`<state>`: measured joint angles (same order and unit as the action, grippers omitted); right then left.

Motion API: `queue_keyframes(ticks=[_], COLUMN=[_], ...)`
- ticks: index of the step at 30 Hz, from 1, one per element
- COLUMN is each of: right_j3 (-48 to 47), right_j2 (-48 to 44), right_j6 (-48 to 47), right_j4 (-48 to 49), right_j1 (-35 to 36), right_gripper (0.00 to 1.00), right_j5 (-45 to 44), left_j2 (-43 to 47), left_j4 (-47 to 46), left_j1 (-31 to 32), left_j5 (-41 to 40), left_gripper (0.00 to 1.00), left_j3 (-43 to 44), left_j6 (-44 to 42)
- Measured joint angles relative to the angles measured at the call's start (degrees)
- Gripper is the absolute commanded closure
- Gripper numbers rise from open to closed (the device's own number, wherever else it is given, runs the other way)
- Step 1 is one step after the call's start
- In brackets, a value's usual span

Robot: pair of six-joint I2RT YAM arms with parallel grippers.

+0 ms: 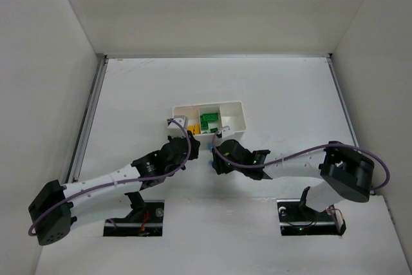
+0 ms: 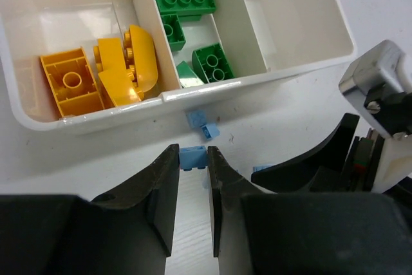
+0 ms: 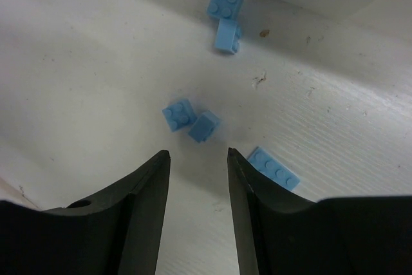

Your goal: Sort the legos into containers by color

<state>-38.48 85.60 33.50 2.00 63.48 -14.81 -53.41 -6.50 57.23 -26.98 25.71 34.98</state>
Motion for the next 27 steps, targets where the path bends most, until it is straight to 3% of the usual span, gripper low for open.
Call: queue_keyframes(ticks=[20,27], right_j3=[-5.0,-6.1], right_j2=[5.9,7.2], right_j6=[1.5,1.4], right_j4=[-1.6,-1.6], right_j1=[0.0,0.0], right_gripper=[0.64,0.81], right_j5=[-5.4,-6.2], left_j2=[-1.1,-2.0], left_j4=[-1.5,-2.4], left_j1=[-3.0,-3.3], left_j5=[3.0,3.6], left_gripper=[0.85,0.85], left_j3=[3.1,3.3], left_j6=[-1.6,-1.8])
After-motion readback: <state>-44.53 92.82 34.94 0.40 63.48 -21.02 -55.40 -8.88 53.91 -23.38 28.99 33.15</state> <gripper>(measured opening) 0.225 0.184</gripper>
